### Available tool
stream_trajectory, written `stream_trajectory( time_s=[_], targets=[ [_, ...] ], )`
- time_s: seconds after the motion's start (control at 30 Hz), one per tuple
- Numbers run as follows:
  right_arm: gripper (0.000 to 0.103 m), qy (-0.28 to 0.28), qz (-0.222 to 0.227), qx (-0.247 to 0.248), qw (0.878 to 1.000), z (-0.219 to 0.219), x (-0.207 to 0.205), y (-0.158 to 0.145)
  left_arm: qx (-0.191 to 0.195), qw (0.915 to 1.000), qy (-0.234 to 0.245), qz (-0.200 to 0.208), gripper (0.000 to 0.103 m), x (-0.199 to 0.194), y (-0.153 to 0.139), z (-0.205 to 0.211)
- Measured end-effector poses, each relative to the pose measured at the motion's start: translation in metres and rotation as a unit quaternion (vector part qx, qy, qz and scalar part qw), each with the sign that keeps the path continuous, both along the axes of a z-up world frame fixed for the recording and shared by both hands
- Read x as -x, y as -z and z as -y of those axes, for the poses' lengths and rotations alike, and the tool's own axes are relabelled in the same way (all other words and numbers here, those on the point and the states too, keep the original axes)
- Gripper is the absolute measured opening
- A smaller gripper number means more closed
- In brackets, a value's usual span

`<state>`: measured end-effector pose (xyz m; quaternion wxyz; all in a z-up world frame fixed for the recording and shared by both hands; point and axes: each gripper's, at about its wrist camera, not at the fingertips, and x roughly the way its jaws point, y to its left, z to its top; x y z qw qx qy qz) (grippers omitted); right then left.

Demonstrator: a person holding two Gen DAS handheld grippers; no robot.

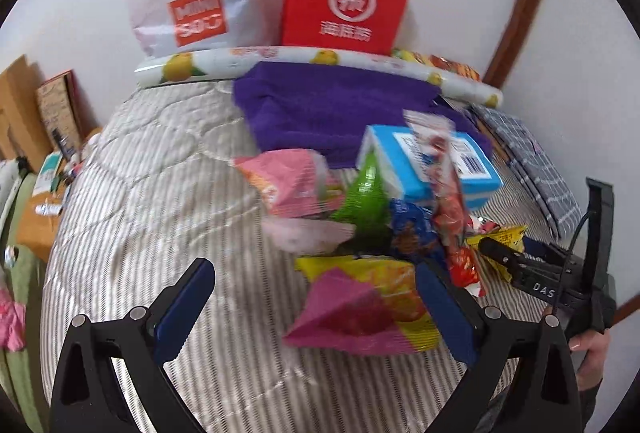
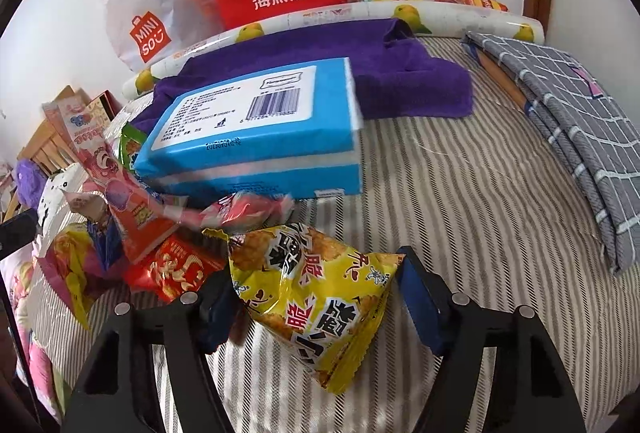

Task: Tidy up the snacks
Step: 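Grasp the yellow triangular snack bag with the right tool while the left tool grasps the pink-yellow chip bag, then lift both held bags and carry them toward the purple towel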

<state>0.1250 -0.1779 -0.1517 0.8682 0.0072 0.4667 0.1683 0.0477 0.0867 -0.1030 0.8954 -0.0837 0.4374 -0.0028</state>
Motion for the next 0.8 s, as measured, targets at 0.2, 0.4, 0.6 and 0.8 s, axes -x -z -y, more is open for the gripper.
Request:
stream_trajectory(
  time_s=[0.2,0.4,0.6,0.8],
  targets=[
    [0.072,0.009,0.004,-0.002,1.0,0.014,0.01,-0.005,0.006,0.9991,0.025,-0.034,0.101,-0.014,0.019,0.015],
    [0.072,0.018,0.012,-0.002,1.0,0.027,0.015,-0.008,0.008,0.9968,0.045,-0.066,0.1,-0.018,0.044,0.027],
    [0.072,0.019,0.019,0.003,1.0,0.036,0.022,-0.014,0.025,0.9967,0.053,-0.057,0.081,-0.011,0.039,0.025],
    [0.072,0.032,0.032,0.008,0.999,0.047,0.029,-0.024,0.019,0.9977,0.047,-0.044,0.079,0.002,0.028,0.018]
  ],
)
